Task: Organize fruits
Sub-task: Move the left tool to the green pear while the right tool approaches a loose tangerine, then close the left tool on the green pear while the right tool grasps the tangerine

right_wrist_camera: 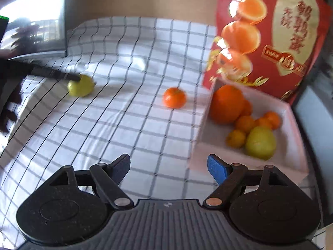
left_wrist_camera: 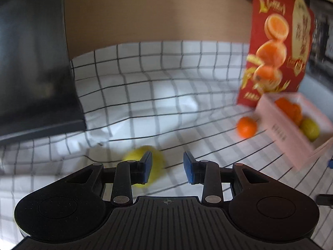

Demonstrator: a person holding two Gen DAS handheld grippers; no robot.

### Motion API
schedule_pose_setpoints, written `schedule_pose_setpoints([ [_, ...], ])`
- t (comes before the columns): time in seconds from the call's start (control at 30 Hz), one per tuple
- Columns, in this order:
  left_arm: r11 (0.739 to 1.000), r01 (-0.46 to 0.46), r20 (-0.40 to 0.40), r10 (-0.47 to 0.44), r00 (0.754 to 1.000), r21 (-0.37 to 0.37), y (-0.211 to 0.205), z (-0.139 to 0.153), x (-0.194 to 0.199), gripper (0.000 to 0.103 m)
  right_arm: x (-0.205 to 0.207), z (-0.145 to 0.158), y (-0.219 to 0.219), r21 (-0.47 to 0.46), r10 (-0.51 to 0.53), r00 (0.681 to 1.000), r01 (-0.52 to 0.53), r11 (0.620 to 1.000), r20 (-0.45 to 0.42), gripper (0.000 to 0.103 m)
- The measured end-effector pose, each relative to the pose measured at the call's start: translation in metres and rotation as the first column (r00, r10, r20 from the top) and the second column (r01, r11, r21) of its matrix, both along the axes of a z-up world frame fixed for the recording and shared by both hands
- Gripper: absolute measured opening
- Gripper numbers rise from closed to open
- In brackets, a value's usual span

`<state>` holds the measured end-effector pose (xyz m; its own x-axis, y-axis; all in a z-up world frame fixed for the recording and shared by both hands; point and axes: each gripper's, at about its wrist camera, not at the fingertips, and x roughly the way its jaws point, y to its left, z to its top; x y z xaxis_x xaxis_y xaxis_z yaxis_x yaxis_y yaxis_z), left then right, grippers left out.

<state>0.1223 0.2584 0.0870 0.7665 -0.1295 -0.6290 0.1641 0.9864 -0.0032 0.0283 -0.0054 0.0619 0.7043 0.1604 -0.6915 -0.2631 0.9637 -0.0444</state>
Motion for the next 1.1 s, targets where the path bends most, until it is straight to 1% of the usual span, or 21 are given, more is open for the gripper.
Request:
schedule_pose_setpoints([
  [0.1, 1.000, 0.009, -0.057, -0.008, 0.998, 0.018, 0.013, -0.005, 0.018, 0.037, -0.011, -0.010, 0.016, 0.006, 0.012, 1.000, -0.012, 1.000, -0.016, 0.082],
  [0.23, 0.999, 0.014, -0.119, -0.009, 0.993, 0.035, 0.017, -0.016, 0.036, 0.037, -0.019, -0.022, 0.036, -0.034, 0.062, 0.997, -0.063, 0.997, -0.035, 0.082],
  [0.3, 0.997, 0.033, -0.123, -0.024, 0.992, 0.069, 0.015, -0.017, 0.042, 0.042, -0.021, -0.026, 0.044, -0.056, 0.078, 0.996, -0.080, 0.995, -0.033, 0.082],
  [0.33, 0.994, 0.051, -0.130, -0.039, 0.991, 0.093, 0.013, -0.017, 0.044, 0.042, -0.022, -0.026, 0.045, -0.060, 0.083, 0.996, -0.085, 0.995, -0.034, 0.082],
  [0.47, 0.973, 0.140, -0.179, -0.107, 0.978, 0.181, 0.008, -0.018, 0.049, 0.046, -0.021, -0.030, 0.045, -0.043, 0.086, 0.995, -0.088, 0.995, -0.055, 0.082],
  [0.57, 0.948, 0.175, -0.227, -0.114, 0.967, 0.267, 0.004, -0.023, 0.053, 0.054, -0.020, -0.035, 0.045, -0.039, 0.084, 0.994, -0.087, 0.995, -0.077, 0.082],
  [0.63, 0.938, 0.182, -0.237, -0.112, 0.965, 0.296, 0.004, -0.028, 0.056, 0.057, -0.019, -0.038, 0.045, -0.038, 0.086, 0.993, -0.089, 0.995, -0.084, 0.082],
  [0.67, 0.938, 0.176, -0.236, -0.107, 0.966, 0.297, 0.005, -0.030, 0.059, 0.059, -0.019, -0.038, 0.045, -0.038, 0.088, 0.992, -0.092, 0.995, -0.086, 0.082],
  [0.77, 0.952, 0.138, -0.227, -0.076, 0.971, 0.272, 0.011, -0.034, 0.066, 0.059, -0.019, -0.039, 0.045, -0.042, 0.097, 0.991, -0.101, 0.994, -0.087, 0.082],
  [0.87, 0.958, 0.120, -0.234, -0.058, 0.971, 0.260, 0.016, -0.039, 0.071, 0.065, -0.019, -0.042, 0.044, -0.044, 0.101, 0.990, -0.105, 0.993, -0.095, 0.082],
  [1.03, 0.958, 0.094, -0.238, -0.027, 0.971, 0.273, 0.022, -0.048, 0.075, 0.064, -0.019, -0.048, 0.038, -0.051, 0.097, 0.989, -0.103, 0.993, -0.111, 0.082],
  [1.1, 0.966, 0.061, -0.224, -0.004, 0.975, 0.251, 0.027, -0.048, 0.074, 0.062, -0.018, -0.049, 0.034, -0.047, 0.089, 0.989, -0.095, 0.994, -0.114, 0.082],
])
